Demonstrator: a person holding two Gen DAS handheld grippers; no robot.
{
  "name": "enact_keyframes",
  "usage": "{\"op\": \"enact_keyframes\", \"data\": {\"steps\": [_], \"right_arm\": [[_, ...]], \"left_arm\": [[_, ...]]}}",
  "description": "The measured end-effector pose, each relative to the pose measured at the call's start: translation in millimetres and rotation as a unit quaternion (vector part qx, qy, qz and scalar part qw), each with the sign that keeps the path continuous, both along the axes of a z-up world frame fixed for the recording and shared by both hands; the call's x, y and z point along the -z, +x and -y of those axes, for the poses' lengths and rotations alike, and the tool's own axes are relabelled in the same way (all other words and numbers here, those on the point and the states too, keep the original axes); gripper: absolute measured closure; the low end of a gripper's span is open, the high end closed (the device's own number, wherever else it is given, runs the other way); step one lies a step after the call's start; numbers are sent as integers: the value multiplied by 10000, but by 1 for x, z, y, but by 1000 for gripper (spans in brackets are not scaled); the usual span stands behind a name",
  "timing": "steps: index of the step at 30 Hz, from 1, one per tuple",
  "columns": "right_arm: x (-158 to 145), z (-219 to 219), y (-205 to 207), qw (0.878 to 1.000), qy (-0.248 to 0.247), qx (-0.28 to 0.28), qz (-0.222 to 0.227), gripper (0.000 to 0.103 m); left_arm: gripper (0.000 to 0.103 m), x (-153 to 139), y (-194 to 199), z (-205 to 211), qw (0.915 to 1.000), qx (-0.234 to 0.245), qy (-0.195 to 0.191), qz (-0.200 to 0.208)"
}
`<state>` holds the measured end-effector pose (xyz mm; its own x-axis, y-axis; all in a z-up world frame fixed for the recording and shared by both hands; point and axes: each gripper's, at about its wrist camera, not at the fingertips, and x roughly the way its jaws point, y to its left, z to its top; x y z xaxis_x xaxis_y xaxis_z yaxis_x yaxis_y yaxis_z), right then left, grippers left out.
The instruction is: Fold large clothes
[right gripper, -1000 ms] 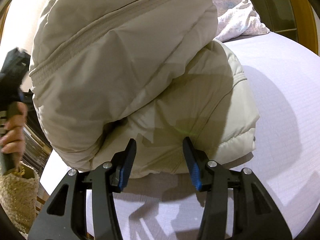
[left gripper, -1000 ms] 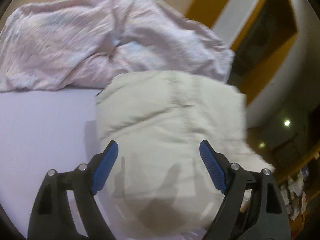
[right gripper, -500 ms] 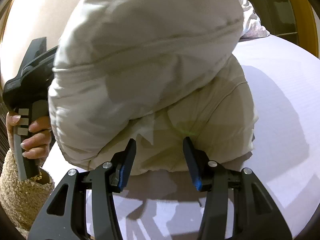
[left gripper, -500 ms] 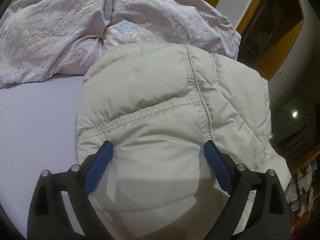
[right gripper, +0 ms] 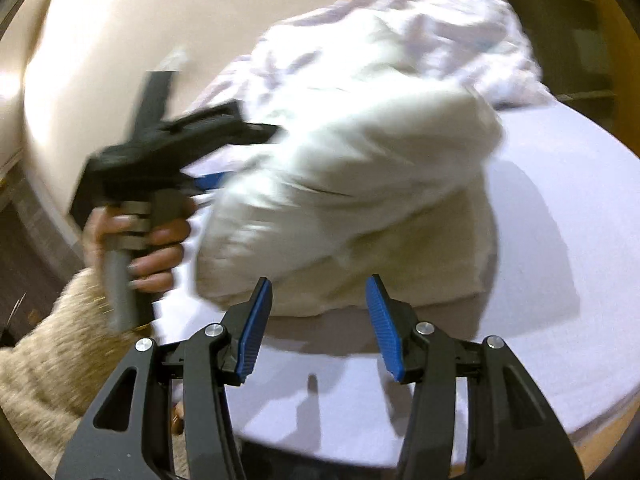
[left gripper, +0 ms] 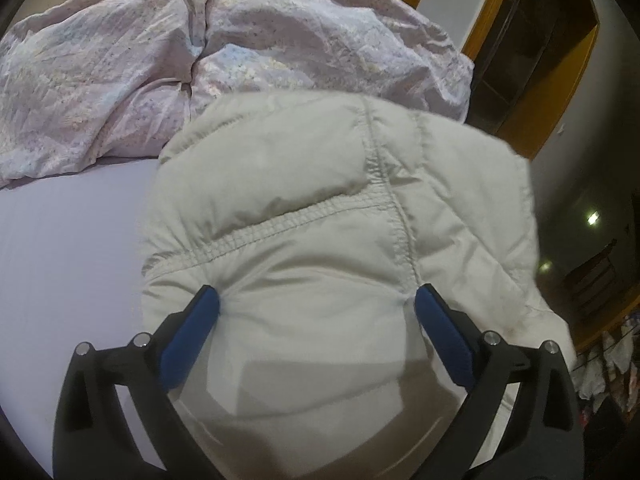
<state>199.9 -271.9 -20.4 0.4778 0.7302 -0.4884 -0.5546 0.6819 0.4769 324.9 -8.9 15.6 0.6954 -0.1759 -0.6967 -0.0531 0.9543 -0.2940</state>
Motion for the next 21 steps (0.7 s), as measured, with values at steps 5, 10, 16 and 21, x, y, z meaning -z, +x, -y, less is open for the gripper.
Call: {"op": "enact_keyframes", "data": {"steps": [5, 10, 16, 21], "right_arm": [[-50, -7, -9, 9966, 145, -594, 559, 44], [-93, -29, 30, 9940, -64, -556, 943, 43], [-97, -57, 106, 9939, -762, -205, 776, 49], [-93, -62, 144, 9914, -1106, 179, 679, 51]], "left_arm": [[5, -21, -18, -26, 9996, -88, -167, 212], [5, -27, -19, -48, 9992, -306, 70, 238], [5, -16, -9, -64, 9987, -480, 156, 88], [5, -11, 1, -58, 9985, -433, 326, 69]]}}
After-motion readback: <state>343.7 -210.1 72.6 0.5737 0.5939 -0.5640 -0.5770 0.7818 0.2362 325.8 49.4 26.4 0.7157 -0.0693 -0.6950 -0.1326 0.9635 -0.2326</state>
